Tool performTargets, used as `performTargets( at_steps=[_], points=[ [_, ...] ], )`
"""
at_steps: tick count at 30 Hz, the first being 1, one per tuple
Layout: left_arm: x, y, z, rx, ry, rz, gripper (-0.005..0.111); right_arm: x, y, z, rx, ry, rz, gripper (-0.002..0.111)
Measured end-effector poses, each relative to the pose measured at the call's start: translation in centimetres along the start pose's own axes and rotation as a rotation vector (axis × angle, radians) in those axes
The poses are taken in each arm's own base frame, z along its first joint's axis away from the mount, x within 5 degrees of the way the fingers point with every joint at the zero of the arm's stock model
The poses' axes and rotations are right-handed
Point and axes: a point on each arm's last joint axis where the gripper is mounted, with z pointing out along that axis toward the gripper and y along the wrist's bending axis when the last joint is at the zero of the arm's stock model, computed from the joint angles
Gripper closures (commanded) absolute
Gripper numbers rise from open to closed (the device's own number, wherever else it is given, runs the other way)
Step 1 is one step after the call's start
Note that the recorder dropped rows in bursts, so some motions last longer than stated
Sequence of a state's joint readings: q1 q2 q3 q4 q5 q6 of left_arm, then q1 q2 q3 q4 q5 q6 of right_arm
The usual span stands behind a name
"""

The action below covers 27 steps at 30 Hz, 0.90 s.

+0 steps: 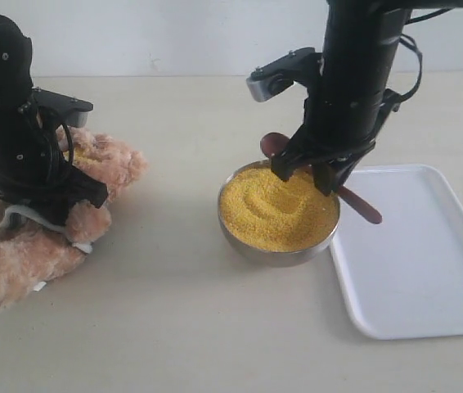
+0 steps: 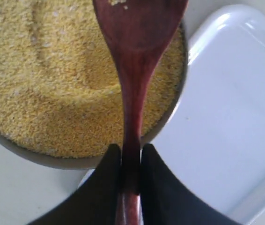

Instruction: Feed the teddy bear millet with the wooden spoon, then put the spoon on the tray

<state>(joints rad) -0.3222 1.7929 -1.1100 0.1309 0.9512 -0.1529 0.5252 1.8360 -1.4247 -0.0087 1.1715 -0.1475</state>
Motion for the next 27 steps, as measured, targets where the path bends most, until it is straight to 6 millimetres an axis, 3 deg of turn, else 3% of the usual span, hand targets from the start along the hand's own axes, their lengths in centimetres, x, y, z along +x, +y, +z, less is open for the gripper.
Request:
performTargets(
  at_steps=[4, 8, 27],
  points=[
    [0.0, 0.0, 0.0, 0.0, 0.0, 0.0, 0.103, 0.6, -1.9, -1.8, 0.009, -0.076, 0.091, 0.109],
    [0.0, 0.0, 0.0, 0.0, 0.0, 0.0, 0.103, 1.5, -4.0, -2.0, 0.012, -0.061, 0.178, 0.109],
    [0.0, 0.0, 0.0, 0.0, 0.002, 0.011, 0.103, 6.7, -6.9, 4.9, 0.016, 0.048, 0.345, 0.109]
  ],
)
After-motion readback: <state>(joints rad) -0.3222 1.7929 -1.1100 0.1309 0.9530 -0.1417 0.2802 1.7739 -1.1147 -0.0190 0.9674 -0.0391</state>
